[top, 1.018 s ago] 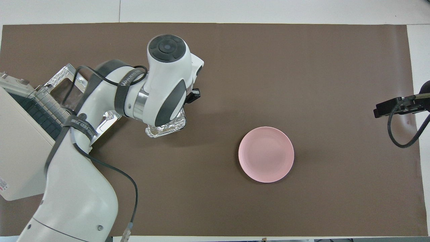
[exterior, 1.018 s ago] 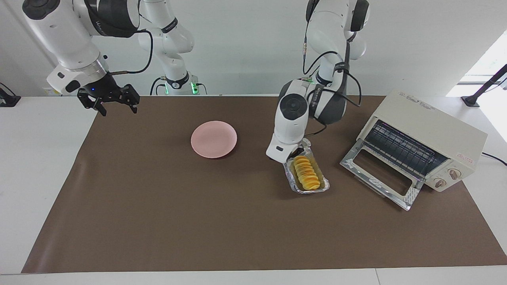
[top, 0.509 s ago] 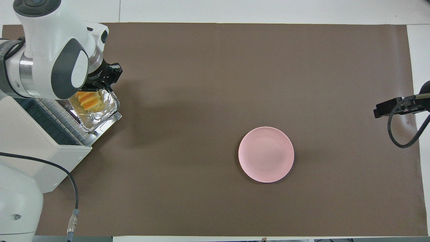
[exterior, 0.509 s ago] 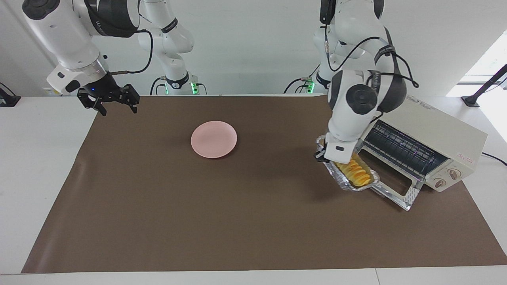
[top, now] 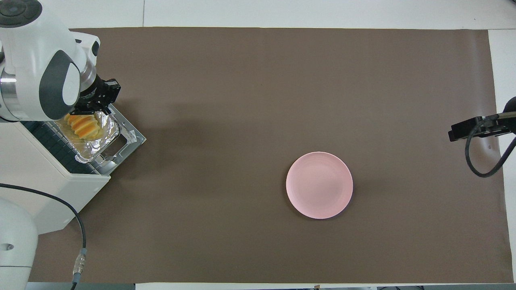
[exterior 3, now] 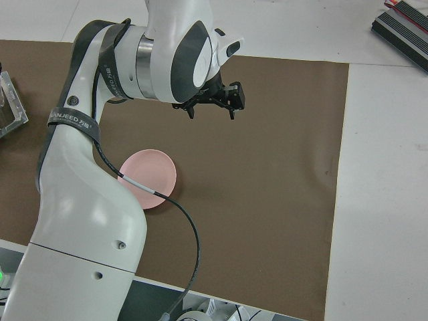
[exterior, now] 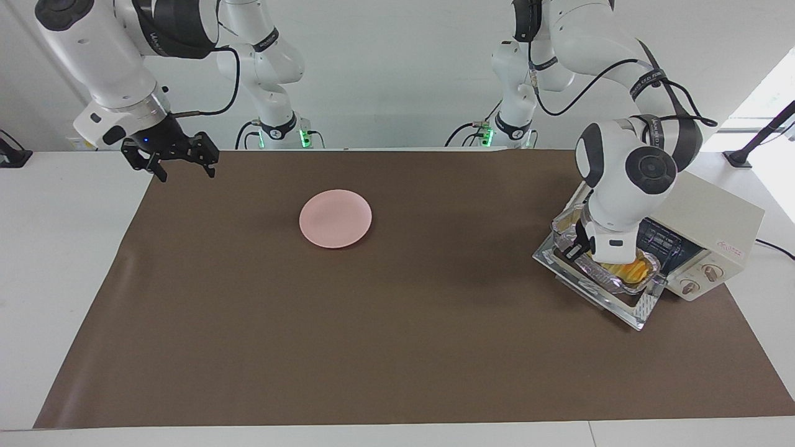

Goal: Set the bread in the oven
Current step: 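Push the foil tray into the toaster oven with the left gripper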

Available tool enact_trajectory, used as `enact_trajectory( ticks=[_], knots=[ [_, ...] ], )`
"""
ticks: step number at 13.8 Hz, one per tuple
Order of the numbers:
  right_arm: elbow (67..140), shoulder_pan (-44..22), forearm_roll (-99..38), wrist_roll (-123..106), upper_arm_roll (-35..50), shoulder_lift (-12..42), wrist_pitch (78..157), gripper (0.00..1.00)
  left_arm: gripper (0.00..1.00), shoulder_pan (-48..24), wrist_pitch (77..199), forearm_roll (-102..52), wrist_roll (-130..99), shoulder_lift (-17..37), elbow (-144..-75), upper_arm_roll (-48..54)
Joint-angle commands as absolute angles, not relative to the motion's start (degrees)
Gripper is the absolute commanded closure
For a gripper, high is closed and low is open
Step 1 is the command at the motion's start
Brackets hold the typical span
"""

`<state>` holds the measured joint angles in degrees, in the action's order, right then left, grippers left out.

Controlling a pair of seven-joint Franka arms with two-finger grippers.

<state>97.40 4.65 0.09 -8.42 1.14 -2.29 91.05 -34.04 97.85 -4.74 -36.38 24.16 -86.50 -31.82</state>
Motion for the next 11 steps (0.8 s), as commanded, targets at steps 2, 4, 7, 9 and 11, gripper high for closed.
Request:
enact_trajectory(
  ticks=[2, 4, 7, 9, 11],
  knots=[
    [98.4, 4.8, 1.1, -9.0, 1.3, -3.4, 90.7, 0.00, 1.00, -34.9, 99.1, -3.1, -40.1, 22.9, -90.3, -35.3],
    [98.4, 4.8, 1.1, -9.0, 1.3, -3.4, 90.7, 0.00, 1.00, -34.9, 99.4, -2.5, -41.9, 22.7, -91.4, -36.1],
    [98.4, 4.8, 1.1, -9.0, 1.3, -3.4, 90.7, 0.00, 1.00, -35.2, 100.8, -0.5, -41.8, 21.8, -94.2, -37.0],
    [98.4, 4.8, 1.1, -9.0, 1.3, -3.4, 90.6, 0.00, 1.00, -35.8, 101.2, 1.0, -41.7, 20.4, -97.0, -37.0],
    [98.4, 4.8, 1.1, -9.0, 1.3, -3.4, 90.7, 0.00, 1.00, -36.1, 102.0, 2.7, -41.7, 19.5, -98.9, -37.0]
  ],
)
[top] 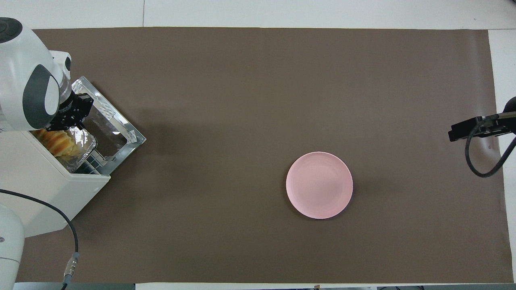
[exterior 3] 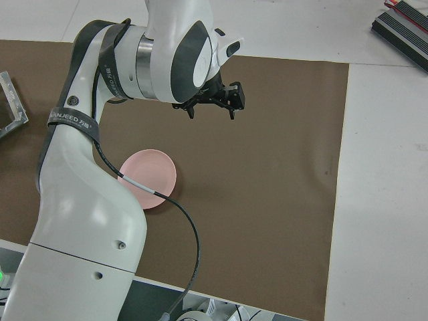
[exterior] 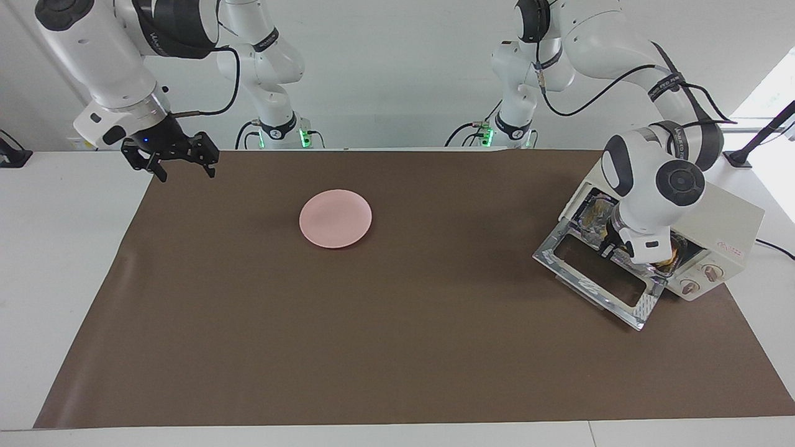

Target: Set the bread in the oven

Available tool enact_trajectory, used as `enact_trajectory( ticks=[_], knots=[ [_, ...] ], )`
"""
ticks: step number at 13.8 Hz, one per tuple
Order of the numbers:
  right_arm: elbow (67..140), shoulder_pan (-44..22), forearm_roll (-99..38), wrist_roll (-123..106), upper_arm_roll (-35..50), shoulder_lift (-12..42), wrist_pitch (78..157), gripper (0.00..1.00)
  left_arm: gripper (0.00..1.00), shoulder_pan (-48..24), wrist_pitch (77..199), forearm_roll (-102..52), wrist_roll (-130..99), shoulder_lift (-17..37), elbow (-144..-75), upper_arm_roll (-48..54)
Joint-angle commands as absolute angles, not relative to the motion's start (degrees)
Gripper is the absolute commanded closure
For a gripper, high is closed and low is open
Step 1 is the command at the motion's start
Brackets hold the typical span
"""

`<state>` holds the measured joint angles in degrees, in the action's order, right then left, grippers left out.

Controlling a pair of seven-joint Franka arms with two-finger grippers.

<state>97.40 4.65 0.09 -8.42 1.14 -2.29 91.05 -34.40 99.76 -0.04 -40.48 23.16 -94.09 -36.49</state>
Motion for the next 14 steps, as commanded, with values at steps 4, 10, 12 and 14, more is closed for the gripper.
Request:
enact_trajectory(
  ticks=[4, 10, 12, 14],
  knots=[
    [98.4, 4.8, 1.1, -9.0, 1.3, -3.4, 90.7, 0.00, 1.00, -36.2, 101.7, 3.6, -41.8, 19.2, -99.6, -37.0],
    [98.4, 4.8, 1.1, -9.0, 1.3, -3.4, 90.6, 0.00, 1.00, -36.3, 101.6, 4.4, -42.5, 17.8, -102.2, -37.0],
    [98.4, 4.8, 1.1, -9.0, 1.3, -3.4, 90.7, 0.00, 1.00, -36.4, 101.7, 4.4, -42.5, 17.6, -102.6, -37.0],
    [98.4, 4.8, 1.1, -9.0, 1.3, -3.4, 90.7, 0.00, 1.00, -36.4, 102.0, 4.4, -42.0, 17.3, -103.1, -36.9]
  ],
)
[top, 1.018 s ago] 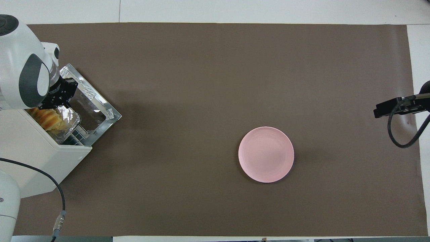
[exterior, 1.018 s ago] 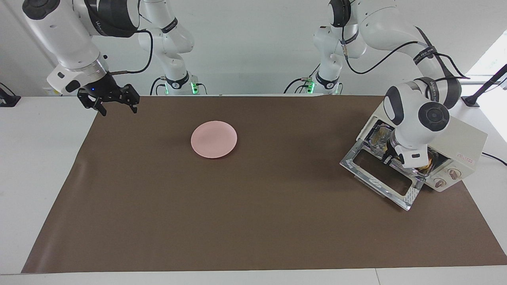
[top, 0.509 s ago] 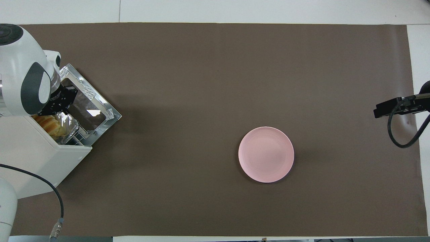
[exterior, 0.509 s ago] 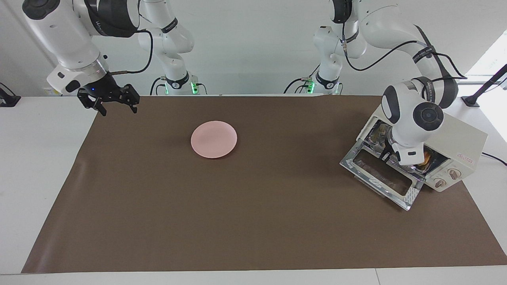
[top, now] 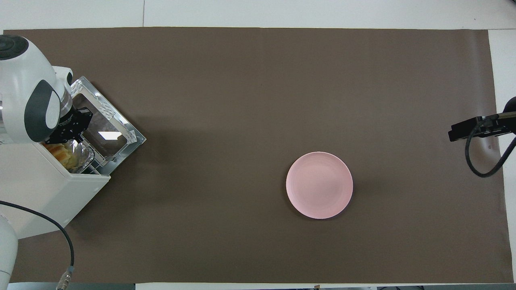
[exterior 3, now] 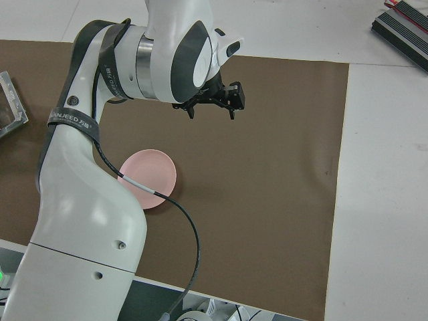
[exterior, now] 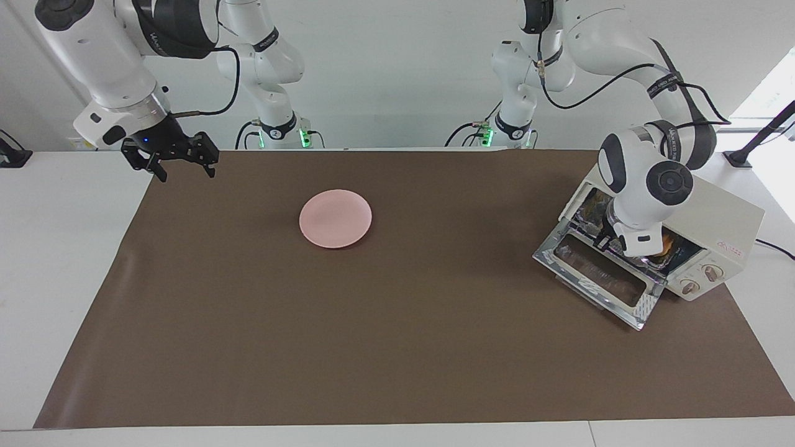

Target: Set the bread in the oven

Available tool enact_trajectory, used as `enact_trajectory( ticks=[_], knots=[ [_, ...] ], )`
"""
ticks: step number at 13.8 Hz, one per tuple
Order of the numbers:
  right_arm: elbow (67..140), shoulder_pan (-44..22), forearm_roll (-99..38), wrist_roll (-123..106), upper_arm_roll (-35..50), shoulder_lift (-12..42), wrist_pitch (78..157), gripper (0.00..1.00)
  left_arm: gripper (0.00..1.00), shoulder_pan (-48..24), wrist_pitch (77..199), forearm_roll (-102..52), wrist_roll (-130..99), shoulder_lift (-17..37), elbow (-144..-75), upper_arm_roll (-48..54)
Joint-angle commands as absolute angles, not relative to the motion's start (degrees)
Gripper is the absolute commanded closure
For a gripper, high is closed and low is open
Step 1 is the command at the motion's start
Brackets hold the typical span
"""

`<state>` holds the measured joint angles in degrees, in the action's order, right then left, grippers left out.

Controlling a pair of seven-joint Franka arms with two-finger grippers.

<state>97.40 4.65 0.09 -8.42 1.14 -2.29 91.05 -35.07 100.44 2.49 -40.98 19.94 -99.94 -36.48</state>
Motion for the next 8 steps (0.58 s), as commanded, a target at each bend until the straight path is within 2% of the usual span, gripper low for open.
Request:
enact_trajectory(
  ticks=[1, 2, 3, 8],
  knots=[
    [98.4, 4.8, 1.1, -9.0, 1.3, -3.4, 90.6, 0.00, 0.90, -36.4, 102.3, 4.4, -41.8, 17.2, -103.0, -36.9],
    [98.4, 4.8, 1.1, -9.0, 1.3, -3.4, 90.7, 0.00, 0.64, -36.4, 102.5, 4.4, -41.7, 17.2, -103.0, -36.8],
    [98.4, 4.8, 1.1, -9.0, 1.3, -3.3, 90.7, 0.00, 0.01, -36.5, 102.7, 4.5, -41.7, 17.2, -102.9, -36.9],
    [98.4, 4.8, 1.1, -9.0, 1.3, -3.4, 90.6, 0.00, 0.00, -36.6, 105.5, 4.3, -33.7, 17.9, -101.0, -36.7]
  ],
)
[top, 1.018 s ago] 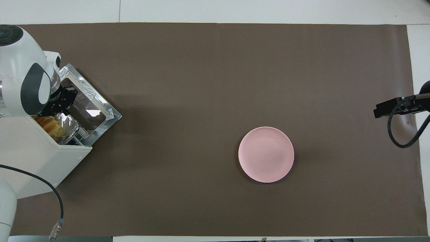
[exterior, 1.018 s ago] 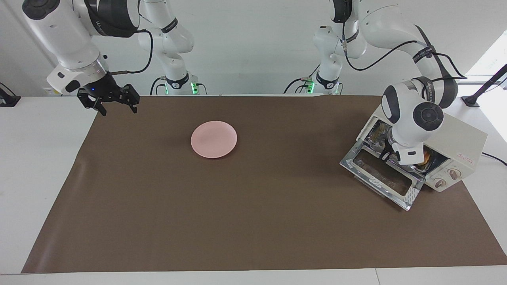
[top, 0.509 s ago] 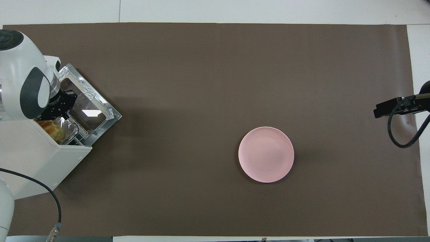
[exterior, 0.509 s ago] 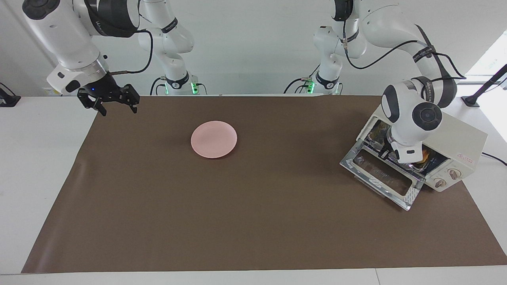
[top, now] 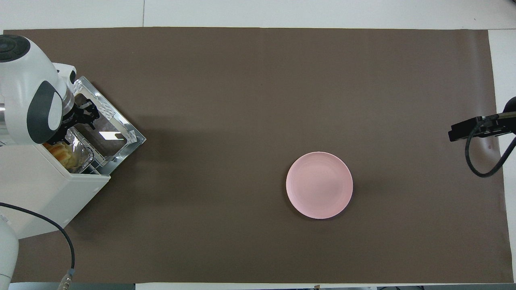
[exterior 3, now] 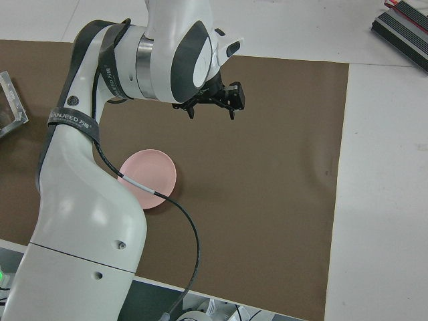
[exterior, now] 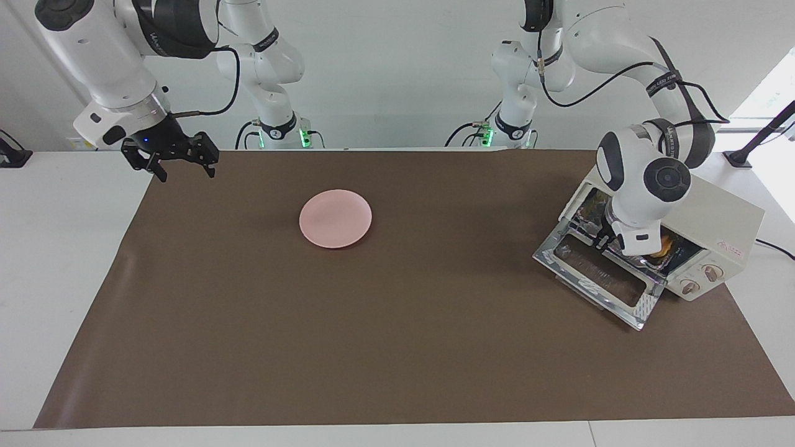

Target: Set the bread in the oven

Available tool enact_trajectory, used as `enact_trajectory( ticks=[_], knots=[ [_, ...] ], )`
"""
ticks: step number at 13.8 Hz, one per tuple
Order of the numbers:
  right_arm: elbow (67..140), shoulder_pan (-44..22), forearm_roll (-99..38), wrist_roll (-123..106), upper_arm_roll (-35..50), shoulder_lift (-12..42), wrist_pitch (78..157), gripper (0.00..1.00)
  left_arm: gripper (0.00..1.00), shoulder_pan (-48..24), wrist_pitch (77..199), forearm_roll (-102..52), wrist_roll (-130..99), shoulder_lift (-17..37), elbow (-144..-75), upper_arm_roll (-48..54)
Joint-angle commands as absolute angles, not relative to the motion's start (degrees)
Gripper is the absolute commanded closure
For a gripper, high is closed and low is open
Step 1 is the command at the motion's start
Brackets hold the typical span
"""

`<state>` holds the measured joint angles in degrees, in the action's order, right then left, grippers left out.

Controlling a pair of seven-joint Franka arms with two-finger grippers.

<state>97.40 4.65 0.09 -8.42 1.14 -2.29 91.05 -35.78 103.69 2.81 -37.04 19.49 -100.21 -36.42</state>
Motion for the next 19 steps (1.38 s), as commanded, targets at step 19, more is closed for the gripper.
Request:
enact_trajectory(
  ticks=[19],
  knots=[
    [98.4, 4.8, 1.1, -9.0, 1.3, -3.4, 90.7, 0.00, 0.00, -16.0, 82.5, -0.1, -2.5, 0.4, -94.9, -11.4]
  ],
)
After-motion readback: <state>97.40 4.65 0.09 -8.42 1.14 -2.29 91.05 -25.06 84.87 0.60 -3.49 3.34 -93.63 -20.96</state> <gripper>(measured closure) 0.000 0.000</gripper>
